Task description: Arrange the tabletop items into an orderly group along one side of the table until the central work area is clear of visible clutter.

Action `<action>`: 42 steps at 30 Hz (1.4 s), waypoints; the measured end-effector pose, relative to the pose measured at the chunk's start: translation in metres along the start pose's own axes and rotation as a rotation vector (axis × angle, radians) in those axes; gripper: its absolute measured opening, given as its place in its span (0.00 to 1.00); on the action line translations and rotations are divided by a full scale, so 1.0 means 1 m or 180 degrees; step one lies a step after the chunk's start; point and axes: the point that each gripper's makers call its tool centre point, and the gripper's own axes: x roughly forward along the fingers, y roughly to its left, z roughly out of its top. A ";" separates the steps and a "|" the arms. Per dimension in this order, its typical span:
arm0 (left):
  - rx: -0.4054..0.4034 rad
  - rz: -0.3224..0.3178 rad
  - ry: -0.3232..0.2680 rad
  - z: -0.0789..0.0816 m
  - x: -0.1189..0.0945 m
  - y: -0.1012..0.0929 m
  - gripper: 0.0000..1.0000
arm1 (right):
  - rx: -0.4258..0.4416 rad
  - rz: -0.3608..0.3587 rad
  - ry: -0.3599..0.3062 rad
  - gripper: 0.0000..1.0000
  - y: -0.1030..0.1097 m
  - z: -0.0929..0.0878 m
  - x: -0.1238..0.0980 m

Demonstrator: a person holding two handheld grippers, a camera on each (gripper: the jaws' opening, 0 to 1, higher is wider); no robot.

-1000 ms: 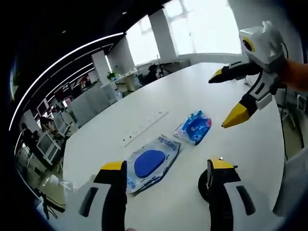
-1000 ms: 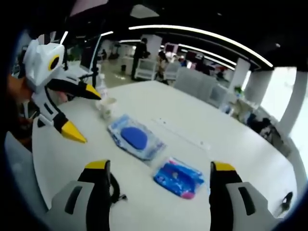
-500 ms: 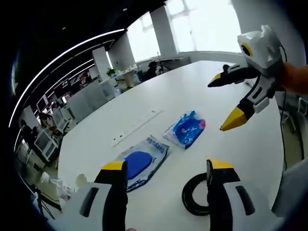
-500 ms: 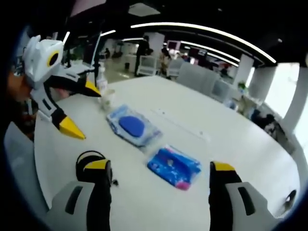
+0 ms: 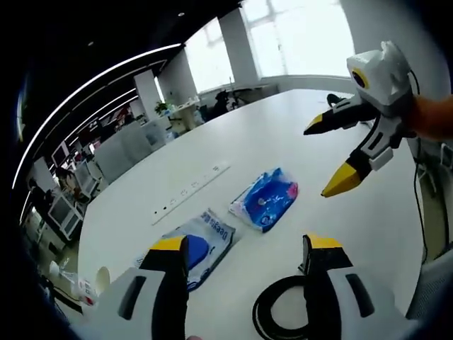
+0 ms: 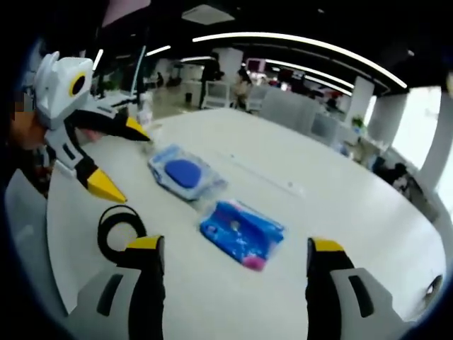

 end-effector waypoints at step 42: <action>0.0029 -0.0147 0.0047 -0.006 0.066 -0.006 0.42 | 0.0318 -0.0017 0.0021 0.51 -0.032 -0.045 0.040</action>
